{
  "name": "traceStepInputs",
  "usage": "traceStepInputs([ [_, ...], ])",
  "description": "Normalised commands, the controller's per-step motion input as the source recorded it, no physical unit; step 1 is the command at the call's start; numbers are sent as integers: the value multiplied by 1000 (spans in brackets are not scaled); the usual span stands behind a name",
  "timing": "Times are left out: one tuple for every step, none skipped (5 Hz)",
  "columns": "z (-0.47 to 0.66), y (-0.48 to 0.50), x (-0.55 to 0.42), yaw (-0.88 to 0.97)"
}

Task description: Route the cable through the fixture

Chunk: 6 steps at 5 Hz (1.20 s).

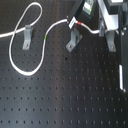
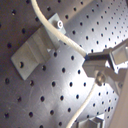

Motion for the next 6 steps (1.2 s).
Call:
traceStepInputs([
  [0, 11, -1, 0],
  [-2, 0, 0, -83],
  [26, 0, 0, 0],
  [-11, -70, 10, -129],
  [0, 0, 0, -20],
  [6, 61, -10, 0],
])
